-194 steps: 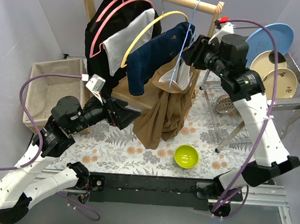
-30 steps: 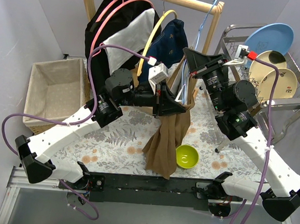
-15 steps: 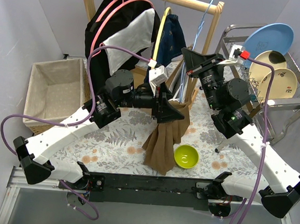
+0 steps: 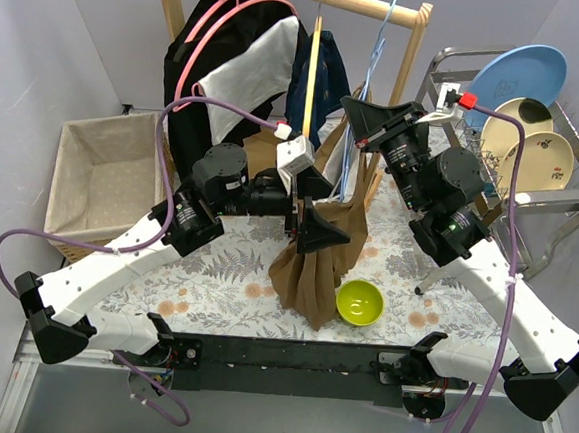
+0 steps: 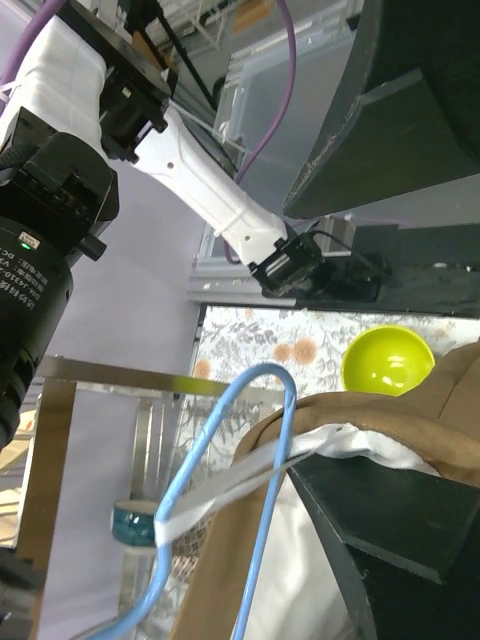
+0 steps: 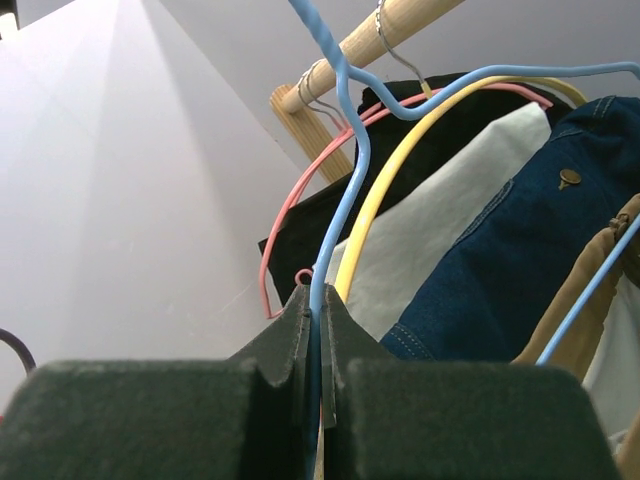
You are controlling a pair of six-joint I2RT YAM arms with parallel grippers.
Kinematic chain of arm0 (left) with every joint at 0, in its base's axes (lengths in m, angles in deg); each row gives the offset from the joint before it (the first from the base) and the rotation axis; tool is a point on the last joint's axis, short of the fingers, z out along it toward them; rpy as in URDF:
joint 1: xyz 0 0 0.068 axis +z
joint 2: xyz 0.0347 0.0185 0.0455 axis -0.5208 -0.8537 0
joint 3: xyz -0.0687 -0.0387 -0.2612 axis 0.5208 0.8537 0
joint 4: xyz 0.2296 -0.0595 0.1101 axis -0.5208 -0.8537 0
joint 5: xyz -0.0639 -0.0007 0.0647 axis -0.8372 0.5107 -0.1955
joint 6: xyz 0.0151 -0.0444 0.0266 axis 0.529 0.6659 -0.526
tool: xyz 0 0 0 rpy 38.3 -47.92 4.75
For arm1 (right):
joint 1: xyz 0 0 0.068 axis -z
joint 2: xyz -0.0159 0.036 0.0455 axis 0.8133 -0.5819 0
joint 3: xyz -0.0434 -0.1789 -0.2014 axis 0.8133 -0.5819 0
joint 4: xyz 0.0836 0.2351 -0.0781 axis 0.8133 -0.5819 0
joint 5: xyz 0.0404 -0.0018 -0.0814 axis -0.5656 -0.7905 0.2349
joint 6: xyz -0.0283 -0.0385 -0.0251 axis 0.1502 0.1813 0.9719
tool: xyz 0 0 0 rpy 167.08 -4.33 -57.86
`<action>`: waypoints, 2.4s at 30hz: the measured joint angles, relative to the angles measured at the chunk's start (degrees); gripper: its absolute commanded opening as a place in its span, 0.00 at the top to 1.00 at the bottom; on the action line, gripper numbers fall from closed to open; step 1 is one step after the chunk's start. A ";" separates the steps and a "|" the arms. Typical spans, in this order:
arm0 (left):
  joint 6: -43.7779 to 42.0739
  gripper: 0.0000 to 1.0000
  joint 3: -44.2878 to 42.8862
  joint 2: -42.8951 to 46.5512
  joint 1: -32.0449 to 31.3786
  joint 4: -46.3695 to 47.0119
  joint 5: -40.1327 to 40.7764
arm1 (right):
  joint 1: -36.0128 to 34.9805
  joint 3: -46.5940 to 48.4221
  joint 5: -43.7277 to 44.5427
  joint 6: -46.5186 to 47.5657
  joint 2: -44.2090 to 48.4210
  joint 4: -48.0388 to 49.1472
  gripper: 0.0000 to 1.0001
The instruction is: Place the skirt on the hanger
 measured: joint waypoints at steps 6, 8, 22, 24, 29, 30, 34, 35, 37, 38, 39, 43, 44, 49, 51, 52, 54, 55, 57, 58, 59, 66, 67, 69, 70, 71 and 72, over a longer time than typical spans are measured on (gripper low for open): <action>-2.49 0.02 0.50 0.76 -0.09 0.48 4.00 | 0.00 1.16 -2.84 -1.81 0.02 -0.37 0.99; -3.19 0.02 0.59 0.76 -0.09 0.39 5.57 | 0.00 1.33 -3.39 -2.12 0.07 -0.46 0.99; -4.37 0.02 5.66 1.09 -0.11 0.50 11.91 | 0.00 3.52 -3.96 -2.38 0.17 -3.30 0.99; -4.31 0.02 7.91 1.66 -0.11 1.51 13.73 | 0.00 3.78 -4.15 -2.43 0.17 -3.50 0.99; -3.89 0.02 11.85 2.91 -0.13 6.47 16.92 | 0.00 4.09 -4.70 -2.45 0.20 -3.58 0.99; -3.72 0.02 12.15 2.91 -0.13 7.50 17.07 | 0.00 4.11 -4.70 -2.49 0.22 -3.58 0.99; -2.86 0.03 12.66 2.01 -0.15 11.56 17.09 | 0.00 4.11 -4.63 -2.73 0.72 -3.58 0.99; -2.64 0.06 12.66 1.46 -0.15 12.55 17.14 | 0.00 4.09 -4.61 -2.84 0.96 -3.56 0.99; -2.16 0.09 12.66 0.28 -0.15 14.29 17.11 | 0.00 4.02 -4.55 -3.06 1.55 -3.45 0.99; -1.99 0.12 12.66 -0.33 -0.15 14.80 17.05 | 0.00 3.93 -4.39 -3.17 1.88 -3.37 0.99; -1.77 0.24 12.66 -0.90 -0.15 15.39 16.90 | 0.00 3.76 -4.24 -3.28 2.21 -3.26 0.99; -0.76 0.88 12.66 -2.54 -0.26 16.35 16.63 | 0.00 2.84 -3.56 -3.58 3.26 -2.78 0.99; -0.52 0.99 12.66 -2.71 -0.31 16.37 16.59 | 0.00 2.34 -3.52 -3.72 3.54 -2.56 0.99; -0.22 1.00 12.70 -1.95 -0.37 15.67 16.83 | 0.00 0.98 -3.02 -3.80 4.02 -2.16 0.99; -0.02 1.00 12.70 -0.74 -0.37 14.75 17.27 | -0.02 -0.46 -2.36 -3.08 4.92 -1.53 0.99; 0.00 1.00 12.70 0.15 -0.37 14.19 17.35 | -0.02 -1.44 -2.08 -2.58 5.62 -1.18 0.99; -0.04 1.00 12.41 2.16 -0.37 12.52 17.35 | -0.07 -3.56 -1.18 -1.49 7.04 -0.66 0.99; -0.04 1.00 12.02 3.04 -0.37 11.54 17.20 | -0.07 -4.39 -0.70 -0.83 7.54 -0.28 0.99; -0.02 1.00 10.64 4.28 -0.35 9.79 16.74 | -0.11 -5.40 0.42 0.04 7.89 0.55 0.99; 0.00 1.00 9.99 4.74 -0.35 9.16 16.33 | -0.11 -5.84 0.87 0.46 7.89 1.11 0.99; 0.07 1.00 9.20 5.18 -0.35 8.52 15.85 | -0.15 -6.19 1.29 0.72 7.72 1.57 0.99; 0.17 1.00 7.23 5.66 -0.26 4.70 12.00 | -0.74 -5.29 2.56 0.66 3.52 3.19 0.99; 0.17 1.00 7.23 5.66 -0.22 4.33 11.43 | -0.76 -4.96 2.69 0.50 2.82 3.15 0.99; 0.11 1.00 7.23 5.64 -0.11 3.78 10.75 | -0.83 -4.52 3.04 0.11 1.62 3.15 0.99; 0.09 1.00 7.23 5.64 0.00 3.54 10.38 | -0.87 -4.37 3.34 -0.02 1.20 3.15 0.99; 0.02 1.00 7.23 5.64 0.07 3.41 10.12 | -0.87 -4.26 3.61 -0.09 0.92 3.15 0.99; -0.09 1.00 7.23 5.64 0.09 3.41 9.86 | -0.90 -4.15 4.09 -0.13 0.63 3.19 0.99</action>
